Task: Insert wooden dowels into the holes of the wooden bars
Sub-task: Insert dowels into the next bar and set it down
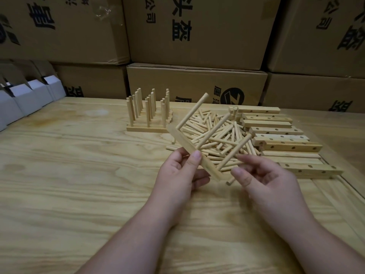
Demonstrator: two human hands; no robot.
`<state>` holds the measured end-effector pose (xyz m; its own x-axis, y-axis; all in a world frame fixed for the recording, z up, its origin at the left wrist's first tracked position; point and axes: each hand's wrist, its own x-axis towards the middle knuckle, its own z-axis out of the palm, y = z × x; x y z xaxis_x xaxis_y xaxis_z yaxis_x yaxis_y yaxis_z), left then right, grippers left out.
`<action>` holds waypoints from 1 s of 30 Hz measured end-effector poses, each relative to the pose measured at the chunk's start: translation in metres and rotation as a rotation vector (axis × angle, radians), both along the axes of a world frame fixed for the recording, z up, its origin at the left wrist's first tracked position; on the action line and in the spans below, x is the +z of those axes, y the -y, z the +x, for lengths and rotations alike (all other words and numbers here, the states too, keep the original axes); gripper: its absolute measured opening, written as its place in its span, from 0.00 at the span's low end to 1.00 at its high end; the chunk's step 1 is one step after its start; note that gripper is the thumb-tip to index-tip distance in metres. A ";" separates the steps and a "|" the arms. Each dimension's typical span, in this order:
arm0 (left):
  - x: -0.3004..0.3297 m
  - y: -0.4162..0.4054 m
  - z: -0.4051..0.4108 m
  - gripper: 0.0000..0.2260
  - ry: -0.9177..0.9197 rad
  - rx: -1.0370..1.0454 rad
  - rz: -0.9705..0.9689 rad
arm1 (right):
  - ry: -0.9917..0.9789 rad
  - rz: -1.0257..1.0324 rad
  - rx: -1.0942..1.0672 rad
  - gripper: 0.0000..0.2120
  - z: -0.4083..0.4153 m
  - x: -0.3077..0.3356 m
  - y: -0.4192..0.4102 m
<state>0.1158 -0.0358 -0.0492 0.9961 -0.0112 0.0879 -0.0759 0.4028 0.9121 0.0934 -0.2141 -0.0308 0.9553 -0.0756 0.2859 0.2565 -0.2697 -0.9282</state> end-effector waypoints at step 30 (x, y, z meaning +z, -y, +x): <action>-0.014 -0.008 0.017 0.36 -0.232 -0.049 -0.082 | -0.069 -0.929 0.109 0.11 0.196 -0.002 -0.147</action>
